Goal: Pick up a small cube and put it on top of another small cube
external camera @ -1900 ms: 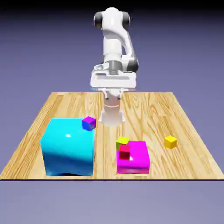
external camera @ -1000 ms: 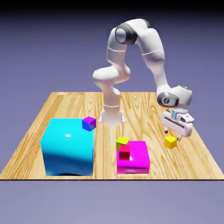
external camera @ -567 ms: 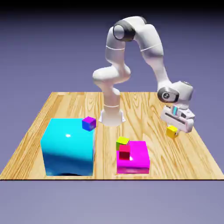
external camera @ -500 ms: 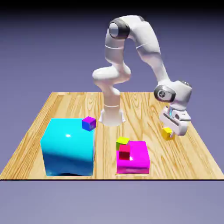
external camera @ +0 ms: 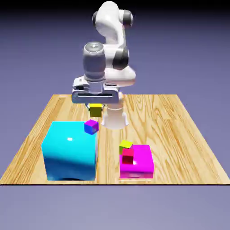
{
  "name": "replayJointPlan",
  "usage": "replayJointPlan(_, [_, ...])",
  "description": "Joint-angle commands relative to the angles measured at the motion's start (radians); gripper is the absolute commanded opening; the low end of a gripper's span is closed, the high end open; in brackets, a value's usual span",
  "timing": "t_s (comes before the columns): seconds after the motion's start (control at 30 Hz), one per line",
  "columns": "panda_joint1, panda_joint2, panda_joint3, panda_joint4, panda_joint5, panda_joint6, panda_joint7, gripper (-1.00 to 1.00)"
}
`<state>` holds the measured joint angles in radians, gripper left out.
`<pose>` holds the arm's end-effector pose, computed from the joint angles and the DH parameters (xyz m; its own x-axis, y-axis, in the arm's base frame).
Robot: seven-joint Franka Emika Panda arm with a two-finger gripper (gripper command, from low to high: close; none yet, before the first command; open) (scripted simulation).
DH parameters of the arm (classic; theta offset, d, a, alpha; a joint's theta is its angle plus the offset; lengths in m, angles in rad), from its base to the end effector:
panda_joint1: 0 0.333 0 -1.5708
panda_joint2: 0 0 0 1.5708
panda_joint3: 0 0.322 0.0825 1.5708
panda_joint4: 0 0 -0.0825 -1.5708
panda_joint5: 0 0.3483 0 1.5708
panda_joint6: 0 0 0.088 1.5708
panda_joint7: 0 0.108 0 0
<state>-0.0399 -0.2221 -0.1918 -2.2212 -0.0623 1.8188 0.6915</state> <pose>0.4150 -0.1072 0.4717 0.6143 -0.7780 -0.1315 -0.7678 -0.6279 0.1278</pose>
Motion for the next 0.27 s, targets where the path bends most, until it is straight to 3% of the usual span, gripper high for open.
replayJointPlan(0.0, [-0.001,0.01,-0.002,-0.034,-0.003,0.044,0.0,-1.0])
replayJointPlan(0.13, [-0.004,0.041,-0.008,-0.143,-0.003,0.184,-0.002,-1.0])
replayJointPlan(0.17, [-0.004,0.041,-0.008,-0.143,-0.003,0.184,-0.002,1.0])
replayJointPlan(0.23, [-0.003,0.031,-0.006,-0.109,-0.003,0.14,-0.001,1.0])
